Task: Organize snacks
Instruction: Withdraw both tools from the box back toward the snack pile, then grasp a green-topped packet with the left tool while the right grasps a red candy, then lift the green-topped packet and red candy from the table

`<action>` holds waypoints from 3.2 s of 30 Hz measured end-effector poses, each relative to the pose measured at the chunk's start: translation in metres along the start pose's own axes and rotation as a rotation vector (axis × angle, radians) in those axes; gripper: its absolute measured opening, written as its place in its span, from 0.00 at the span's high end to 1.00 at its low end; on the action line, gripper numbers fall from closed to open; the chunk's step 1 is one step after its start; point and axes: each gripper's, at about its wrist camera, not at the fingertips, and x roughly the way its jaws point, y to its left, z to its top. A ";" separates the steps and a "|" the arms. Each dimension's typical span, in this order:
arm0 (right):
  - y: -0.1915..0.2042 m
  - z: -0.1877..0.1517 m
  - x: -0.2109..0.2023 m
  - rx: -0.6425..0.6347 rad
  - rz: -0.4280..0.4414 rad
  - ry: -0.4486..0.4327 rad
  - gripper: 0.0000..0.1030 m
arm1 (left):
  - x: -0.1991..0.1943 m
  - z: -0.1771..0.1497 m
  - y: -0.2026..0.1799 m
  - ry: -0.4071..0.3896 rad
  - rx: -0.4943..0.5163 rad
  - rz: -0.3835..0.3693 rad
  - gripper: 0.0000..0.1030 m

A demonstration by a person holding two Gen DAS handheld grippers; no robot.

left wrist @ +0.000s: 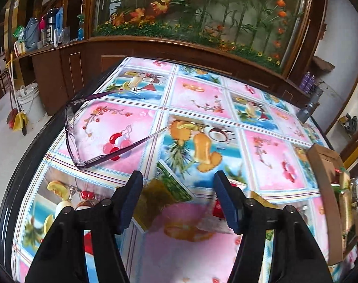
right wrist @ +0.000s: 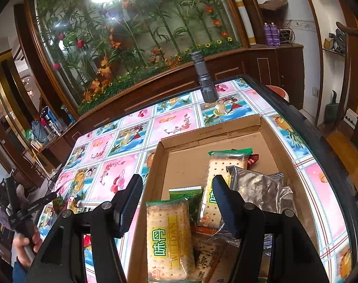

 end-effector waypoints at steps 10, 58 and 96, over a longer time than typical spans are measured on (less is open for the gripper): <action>0.047 -0.014 0.002 -0.152 0.313 0.098 0.28 | 0.011 -0.011 -0.008 0.079 0.121 0.032 0.39; 0.126 -0.082 0.038 -0.438 0.333 0.255 0.82 | -0.001 -0.019 -0.043 0.055 0.105 0.057 0.78; 0.130 -0.098 0.052 -0.493 0.183 0.295 0.80 | -0.038 -0.015 -0.065 -0.038 0.118 -0.069 0.78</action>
